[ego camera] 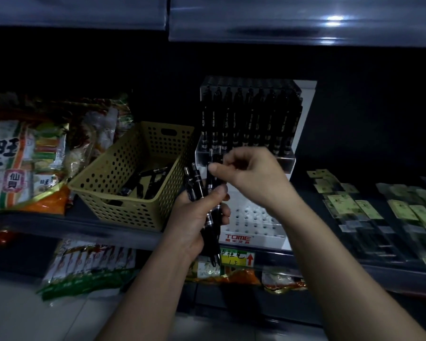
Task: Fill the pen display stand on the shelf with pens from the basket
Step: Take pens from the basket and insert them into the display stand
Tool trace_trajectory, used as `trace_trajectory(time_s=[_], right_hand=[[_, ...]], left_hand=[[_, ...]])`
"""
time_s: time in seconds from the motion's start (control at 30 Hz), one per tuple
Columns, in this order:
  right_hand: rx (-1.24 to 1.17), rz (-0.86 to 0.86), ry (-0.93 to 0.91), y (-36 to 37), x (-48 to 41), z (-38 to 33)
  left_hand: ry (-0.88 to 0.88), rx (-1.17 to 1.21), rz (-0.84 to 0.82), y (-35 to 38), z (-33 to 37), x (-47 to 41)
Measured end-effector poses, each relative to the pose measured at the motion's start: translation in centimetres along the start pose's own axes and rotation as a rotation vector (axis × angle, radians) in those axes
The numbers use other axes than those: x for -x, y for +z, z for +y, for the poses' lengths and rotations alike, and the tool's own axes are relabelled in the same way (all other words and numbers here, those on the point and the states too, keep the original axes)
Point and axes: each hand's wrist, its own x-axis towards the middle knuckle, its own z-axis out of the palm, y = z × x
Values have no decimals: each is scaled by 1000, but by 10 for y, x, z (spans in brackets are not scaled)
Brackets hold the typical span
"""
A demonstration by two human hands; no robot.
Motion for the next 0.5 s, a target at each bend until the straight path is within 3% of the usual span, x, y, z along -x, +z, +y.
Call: trace_trajectory(time_s=[0.13, 0.3, 0.43, 0.5], right_hand=[[-262, -5, 52, 5, -3, 5], [-480, 122, 17, 3, -9, 5], [-476, -105, 83, 15, -8, 10], [-431, -129, 78, 23, -7, 14]], left_hand=[[4, -16, -10, -8, 6, 2], [-72, -127, -13, -22, 9, 2], [-42, -87, 33, -28, 11, -1], [-54, -71, 52, -30, 11, -1]])
